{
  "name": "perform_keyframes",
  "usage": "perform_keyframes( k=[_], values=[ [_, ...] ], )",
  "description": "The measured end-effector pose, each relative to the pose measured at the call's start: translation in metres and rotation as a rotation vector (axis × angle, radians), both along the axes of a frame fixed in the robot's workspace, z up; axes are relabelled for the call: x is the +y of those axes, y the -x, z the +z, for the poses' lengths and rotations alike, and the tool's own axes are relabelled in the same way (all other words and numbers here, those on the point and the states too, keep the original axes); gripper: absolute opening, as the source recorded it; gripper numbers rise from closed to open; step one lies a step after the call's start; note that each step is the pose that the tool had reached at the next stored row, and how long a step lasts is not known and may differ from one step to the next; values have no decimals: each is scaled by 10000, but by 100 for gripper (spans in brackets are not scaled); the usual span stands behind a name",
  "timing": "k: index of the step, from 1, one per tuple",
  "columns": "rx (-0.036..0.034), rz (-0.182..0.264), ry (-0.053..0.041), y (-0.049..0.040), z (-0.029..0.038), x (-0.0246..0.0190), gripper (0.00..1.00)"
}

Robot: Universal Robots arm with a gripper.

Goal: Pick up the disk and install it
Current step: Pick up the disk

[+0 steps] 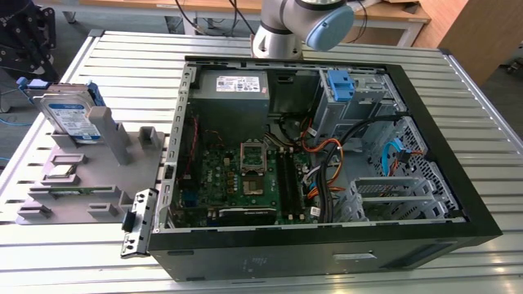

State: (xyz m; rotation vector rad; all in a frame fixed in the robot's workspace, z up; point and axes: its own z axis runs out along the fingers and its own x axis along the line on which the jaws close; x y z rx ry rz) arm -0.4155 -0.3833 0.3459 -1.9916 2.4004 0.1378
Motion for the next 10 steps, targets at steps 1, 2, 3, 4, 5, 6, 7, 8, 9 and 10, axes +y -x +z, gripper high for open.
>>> perform_keyframes(
  k=[1, 2, 3, 4, 5, 6, 7, 8, 9, 10],
  values=[
    [0, 0, 0, 0, 0, 0, 11],
    [1, 0, 0, 0, 0, 0, 11],
    [0, 1, 0, 0, -1, 0, 11],
    [-1, 0, -1, -1, -4, 0, 11],
    [-5, 0, -3, 0, -14, 0, 11],
    [-3, 0, -2, 0, -22, 0, 11],
    [0, 1, 0, 0, -24, 0, 11],
    [0, 1, 0, 0, -24, 0, 11],
    [1, 1, 0, 0, -24, 0, 11],
    [1, 2, 1, 0, -24, 0, 11]
  ],
)
